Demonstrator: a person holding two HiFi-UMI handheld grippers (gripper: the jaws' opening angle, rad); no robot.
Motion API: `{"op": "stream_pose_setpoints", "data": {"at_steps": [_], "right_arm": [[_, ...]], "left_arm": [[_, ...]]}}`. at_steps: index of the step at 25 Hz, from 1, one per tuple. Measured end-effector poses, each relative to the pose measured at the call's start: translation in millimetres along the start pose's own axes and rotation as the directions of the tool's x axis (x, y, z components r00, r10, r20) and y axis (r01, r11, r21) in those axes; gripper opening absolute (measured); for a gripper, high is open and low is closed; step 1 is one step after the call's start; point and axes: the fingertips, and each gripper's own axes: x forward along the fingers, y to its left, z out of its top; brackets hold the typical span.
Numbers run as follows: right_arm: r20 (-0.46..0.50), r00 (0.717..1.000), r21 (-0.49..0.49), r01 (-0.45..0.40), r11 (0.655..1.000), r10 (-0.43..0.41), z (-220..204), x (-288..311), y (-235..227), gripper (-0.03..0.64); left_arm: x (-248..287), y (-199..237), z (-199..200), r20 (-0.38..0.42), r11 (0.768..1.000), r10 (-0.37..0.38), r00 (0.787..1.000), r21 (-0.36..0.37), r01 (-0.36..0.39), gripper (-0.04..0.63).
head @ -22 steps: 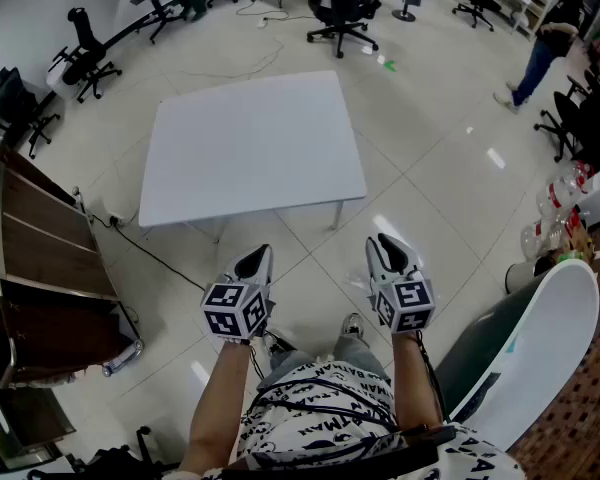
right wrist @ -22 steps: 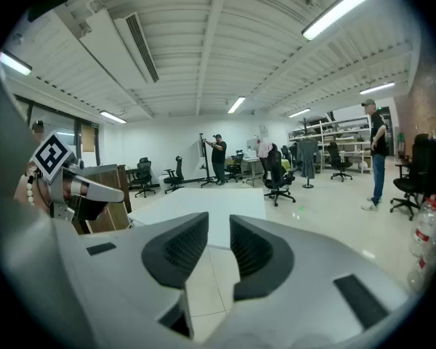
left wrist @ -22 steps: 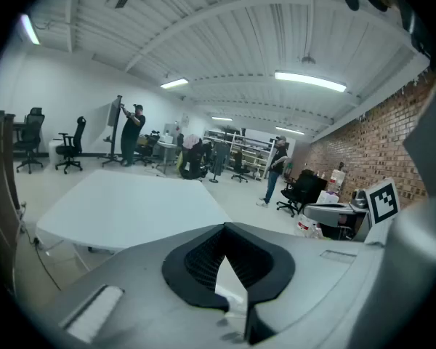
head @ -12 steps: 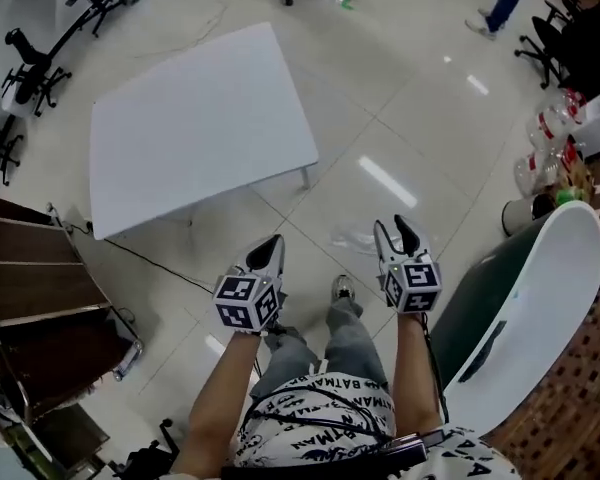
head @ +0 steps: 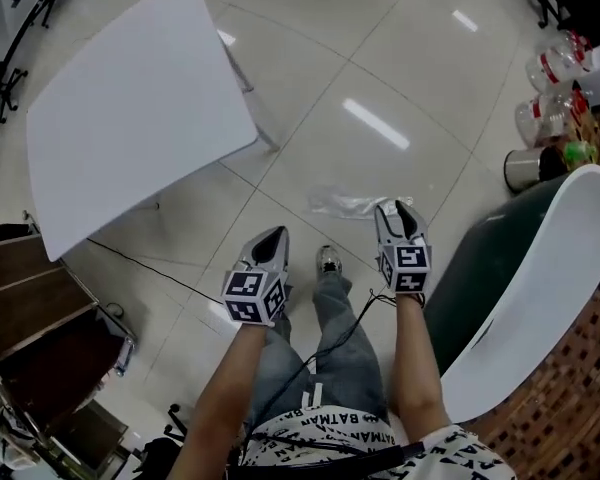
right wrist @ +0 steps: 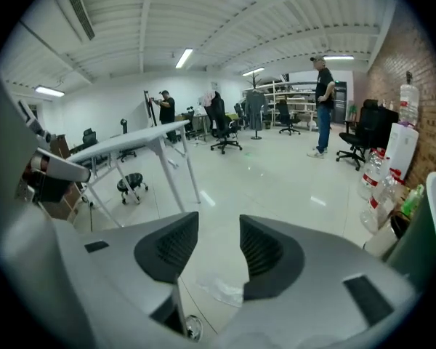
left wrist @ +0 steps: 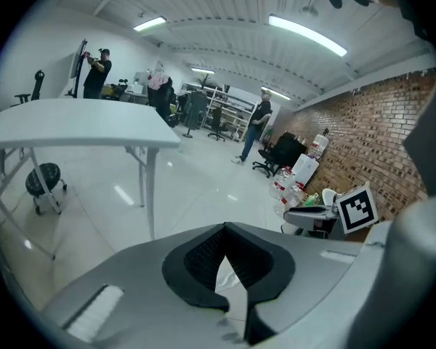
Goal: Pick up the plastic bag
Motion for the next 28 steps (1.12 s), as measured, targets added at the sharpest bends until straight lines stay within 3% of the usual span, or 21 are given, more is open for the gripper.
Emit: {"op": "stream_pose_setpoints", "data": {"at_steps": [6, 12, 23, 28], "right_arm": [[-0.216, 0.974, 0.000, -0.067, 0.998, 0.065, -123.2, 93.5, -7.5, 0.195], [-0.374, 0.914, -0.005, -0.171, 0.985, 0.157, -251.4, 194.1, 7.6, 0.195], [-0.484, 0.848, -0.061, -0.280, 0.958, 0.217, -411.0, 342.9, 33.8, 0.241], [-0.508, 0.832, -0.080, -0.302, 0.950, 0.222, -444.2, 397.3, 46.3, 0.260]], "left_arm": [[69.7, 30.8, -63.4, -0.087, 1.000, 0.022, 0.996, 0.019, -0.020, -0.003], [152.6, 68.7, -145.7, -0.186, 0.997, 0.037, 0.982, 0.076, -0.023, -0.003], [274.8, 132.2, -271.0, -0.283, 0.999, 0.028, 0.959, 0.043, -0.017, -0.003], [322.2, 155.5, -318.7, -0.342, 1.000, 0.014, 0.940, 0.002, -0.014, -0.003]]}}
